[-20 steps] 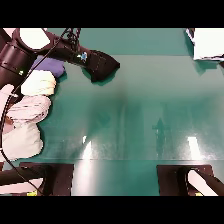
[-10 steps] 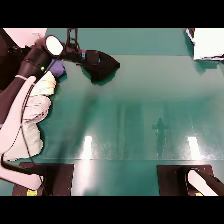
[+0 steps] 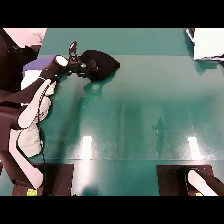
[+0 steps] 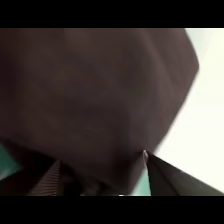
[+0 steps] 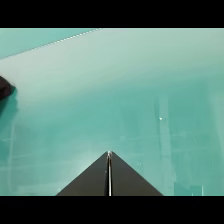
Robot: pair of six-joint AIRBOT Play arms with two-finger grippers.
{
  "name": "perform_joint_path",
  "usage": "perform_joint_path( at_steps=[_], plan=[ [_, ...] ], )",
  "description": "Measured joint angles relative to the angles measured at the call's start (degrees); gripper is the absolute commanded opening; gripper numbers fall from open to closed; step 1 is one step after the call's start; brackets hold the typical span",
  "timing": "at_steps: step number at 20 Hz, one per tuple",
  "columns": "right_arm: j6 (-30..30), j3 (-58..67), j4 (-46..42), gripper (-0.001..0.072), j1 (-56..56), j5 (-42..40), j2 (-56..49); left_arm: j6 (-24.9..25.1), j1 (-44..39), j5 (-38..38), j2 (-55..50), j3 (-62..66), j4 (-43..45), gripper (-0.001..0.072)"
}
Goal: Fold the shirts.
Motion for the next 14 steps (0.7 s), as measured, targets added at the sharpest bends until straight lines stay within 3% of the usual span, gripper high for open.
perform_joint_path(
  at_steps=[2,3,9,14],
  plan=[
    [0.0,0.0,0.0,0.0015,0.0,0.07,0.0,0.46,0.09,1.46,-0.59,0.57,-2.6,0.0113],
    [0.0,0.0,0.0,0.0016,0.0,0.09,0.0,0.81,0.13,1.75,-0.74,1.38,-3.5,0.003],
    [0.0,2.58,-0.04,0.0016,0.0,-0.39,0.5,4.48,0.24,-7.19,0.48,15.23,-5.64,0.0028],
    [0.0,12.98,-0.02,0.0015,0.0,-0.76,0.72,12.17,0.11,-21.09,13.03,23.71,-11.91,0.0029]
  ],
)
